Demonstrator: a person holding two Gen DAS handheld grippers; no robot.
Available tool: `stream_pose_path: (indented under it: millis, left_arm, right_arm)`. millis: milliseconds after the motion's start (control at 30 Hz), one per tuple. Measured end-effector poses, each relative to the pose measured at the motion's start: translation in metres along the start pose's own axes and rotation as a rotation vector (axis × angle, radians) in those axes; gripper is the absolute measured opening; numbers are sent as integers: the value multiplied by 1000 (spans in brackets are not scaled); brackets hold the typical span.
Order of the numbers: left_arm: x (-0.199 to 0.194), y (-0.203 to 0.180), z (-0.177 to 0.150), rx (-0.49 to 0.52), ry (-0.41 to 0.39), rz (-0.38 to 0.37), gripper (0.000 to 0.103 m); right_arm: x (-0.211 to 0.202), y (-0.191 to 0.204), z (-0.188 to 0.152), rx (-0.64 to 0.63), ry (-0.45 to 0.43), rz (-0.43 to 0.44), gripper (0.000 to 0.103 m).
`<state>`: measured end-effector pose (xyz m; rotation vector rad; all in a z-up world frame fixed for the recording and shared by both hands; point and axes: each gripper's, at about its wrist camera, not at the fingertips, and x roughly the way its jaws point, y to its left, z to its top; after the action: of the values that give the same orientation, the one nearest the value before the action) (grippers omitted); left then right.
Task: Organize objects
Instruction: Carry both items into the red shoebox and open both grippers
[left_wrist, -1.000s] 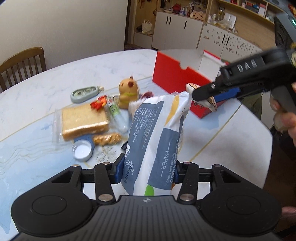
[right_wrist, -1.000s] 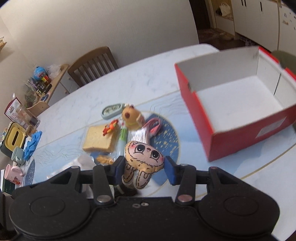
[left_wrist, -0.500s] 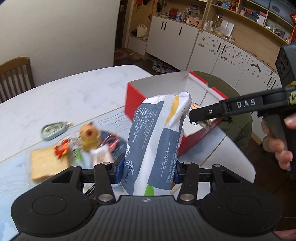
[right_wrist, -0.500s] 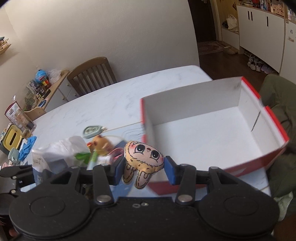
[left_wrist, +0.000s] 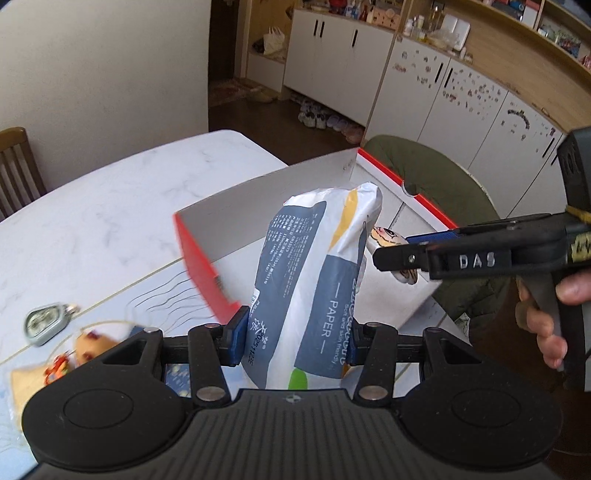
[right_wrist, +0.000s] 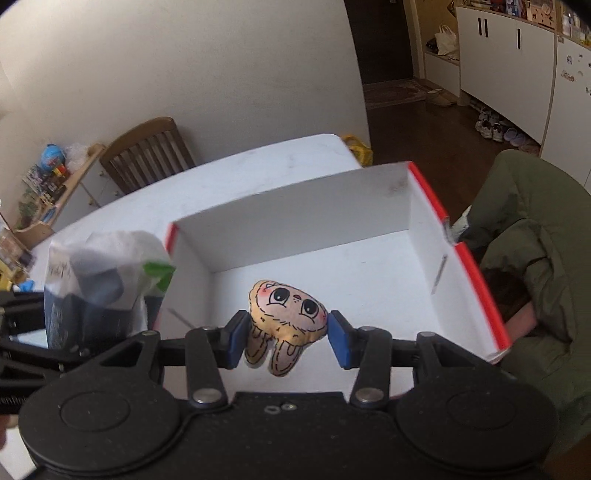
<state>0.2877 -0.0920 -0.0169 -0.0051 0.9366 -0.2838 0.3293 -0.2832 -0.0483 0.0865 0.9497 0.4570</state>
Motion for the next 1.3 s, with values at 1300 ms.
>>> stream_pose_path:
  millis: [1300]
  left_arm:
    - [186, -29, 48, 74, 418, 137, 54]
  right_arm:
    - [90, -29, -2, -347, 285, -115, 48]
